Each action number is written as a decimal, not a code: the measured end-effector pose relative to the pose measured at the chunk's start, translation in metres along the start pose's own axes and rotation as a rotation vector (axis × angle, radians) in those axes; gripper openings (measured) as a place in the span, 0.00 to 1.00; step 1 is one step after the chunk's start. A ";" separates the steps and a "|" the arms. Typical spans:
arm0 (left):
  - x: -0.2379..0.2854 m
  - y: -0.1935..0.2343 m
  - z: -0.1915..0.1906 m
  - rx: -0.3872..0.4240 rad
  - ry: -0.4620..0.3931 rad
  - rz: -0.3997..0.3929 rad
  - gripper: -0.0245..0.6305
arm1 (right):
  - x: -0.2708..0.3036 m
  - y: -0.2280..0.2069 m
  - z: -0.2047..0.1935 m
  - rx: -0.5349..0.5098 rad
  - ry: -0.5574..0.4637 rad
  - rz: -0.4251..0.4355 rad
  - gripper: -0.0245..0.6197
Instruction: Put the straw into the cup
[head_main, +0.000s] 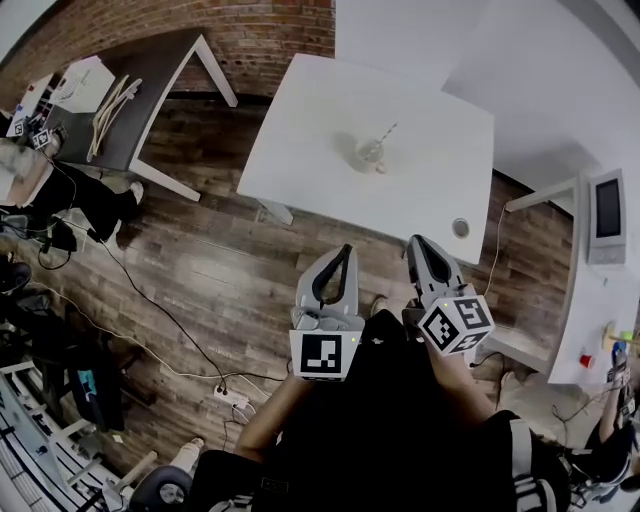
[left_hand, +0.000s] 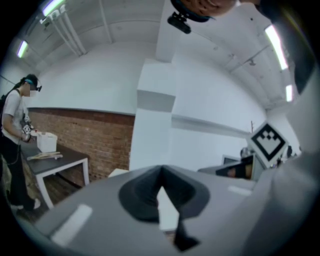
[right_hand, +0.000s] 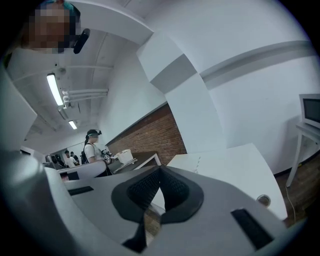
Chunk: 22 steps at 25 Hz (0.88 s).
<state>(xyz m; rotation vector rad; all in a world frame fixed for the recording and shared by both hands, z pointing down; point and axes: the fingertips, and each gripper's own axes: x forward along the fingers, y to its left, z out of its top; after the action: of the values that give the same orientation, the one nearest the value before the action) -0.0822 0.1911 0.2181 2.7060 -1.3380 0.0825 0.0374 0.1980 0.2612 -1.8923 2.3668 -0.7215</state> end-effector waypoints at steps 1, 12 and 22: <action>-0.001 -0.003 0.000 0.003 0.001 0.002 0.04 | -0.003 0.000 0.000 -0.004 -0.001 0.007 0.05; 0.001 -0.039 0.003 0.000 0.032 0.051 0.04 | -0.030 0.003 0.005 -0.062 0.030 0.092 0.05; 0.004 -0.043 0.010 0.015 0.023 0.098 0.04 | -0.045 -0.012 0.014 -0.074 0.001 0.095 0.05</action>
<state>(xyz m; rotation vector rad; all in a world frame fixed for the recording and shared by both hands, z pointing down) -0.0459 0.2128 0.2044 2.6419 -1.4693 0.1333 0.0646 0.2334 0.2417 -1.7905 2.4982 -0.6368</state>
